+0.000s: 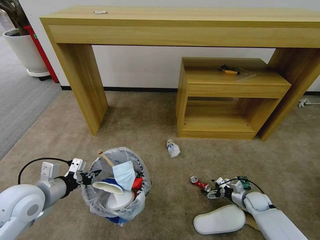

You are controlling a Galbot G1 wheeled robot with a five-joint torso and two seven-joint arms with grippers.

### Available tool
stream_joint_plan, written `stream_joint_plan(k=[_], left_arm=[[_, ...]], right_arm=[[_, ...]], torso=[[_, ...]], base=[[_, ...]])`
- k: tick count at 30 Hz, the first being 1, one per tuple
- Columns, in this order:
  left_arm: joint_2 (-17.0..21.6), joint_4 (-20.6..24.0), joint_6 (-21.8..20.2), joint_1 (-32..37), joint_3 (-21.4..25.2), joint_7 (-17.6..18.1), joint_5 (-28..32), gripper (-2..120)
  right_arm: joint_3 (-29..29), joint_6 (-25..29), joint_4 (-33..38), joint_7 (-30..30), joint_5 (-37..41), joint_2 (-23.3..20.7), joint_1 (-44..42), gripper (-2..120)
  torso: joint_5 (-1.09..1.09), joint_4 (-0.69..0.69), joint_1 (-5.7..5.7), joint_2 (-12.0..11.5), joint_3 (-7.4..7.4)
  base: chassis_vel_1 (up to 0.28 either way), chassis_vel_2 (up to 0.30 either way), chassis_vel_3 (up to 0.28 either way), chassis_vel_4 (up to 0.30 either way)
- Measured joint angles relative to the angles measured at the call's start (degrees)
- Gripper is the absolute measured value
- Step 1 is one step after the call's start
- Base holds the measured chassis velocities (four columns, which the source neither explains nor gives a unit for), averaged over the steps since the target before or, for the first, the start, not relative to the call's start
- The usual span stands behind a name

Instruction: Pick up the trash bin and place the garbage on the floor into it.

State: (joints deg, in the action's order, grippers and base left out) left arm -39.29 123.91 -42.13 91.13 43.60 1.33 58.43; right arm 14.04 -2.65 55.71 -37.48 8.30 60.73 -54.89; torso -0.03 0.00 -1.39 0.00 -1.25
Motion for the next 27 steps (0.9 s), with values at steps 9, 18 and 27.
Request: stream_joint_plan(k=[9, 18, 27], left_arm=[[0.3, 0.0, 0.0, -0.1, -0.1, 0.0, 0.1, 0], [0.5, 0.1, 0.0, -0.2, 0.0, -0.1, 0.3, 0], [0.8, 0.5, 0.0, 0.0, 0.8, -0.3, 0.4, 0]], right_arm=[[-1.2, 0.2, -3.5, 0.1, -0.1, 1.3, 2.2, 68], [-0.7, 0.2, -3.8, 0.6, -0.1, 1.9, 2.0, 52], [1.7, 0.5, -0.5, 1.1, -0.2, 2.0, 0.4, 52]], torso=[[-0.02, -0.01, 0.00, 0.0, 0.01], [-0.02, -0.03, 0.00, 0.0, 0.01], [0.04, 0.01, 0.00, 0.0, 0.00]], base=[[0.000, 0.000, 0.000, 0.000], [0.000, 0.000, 0.000, 0.000], [0.000, 0.000, 0.000, 0.000]])
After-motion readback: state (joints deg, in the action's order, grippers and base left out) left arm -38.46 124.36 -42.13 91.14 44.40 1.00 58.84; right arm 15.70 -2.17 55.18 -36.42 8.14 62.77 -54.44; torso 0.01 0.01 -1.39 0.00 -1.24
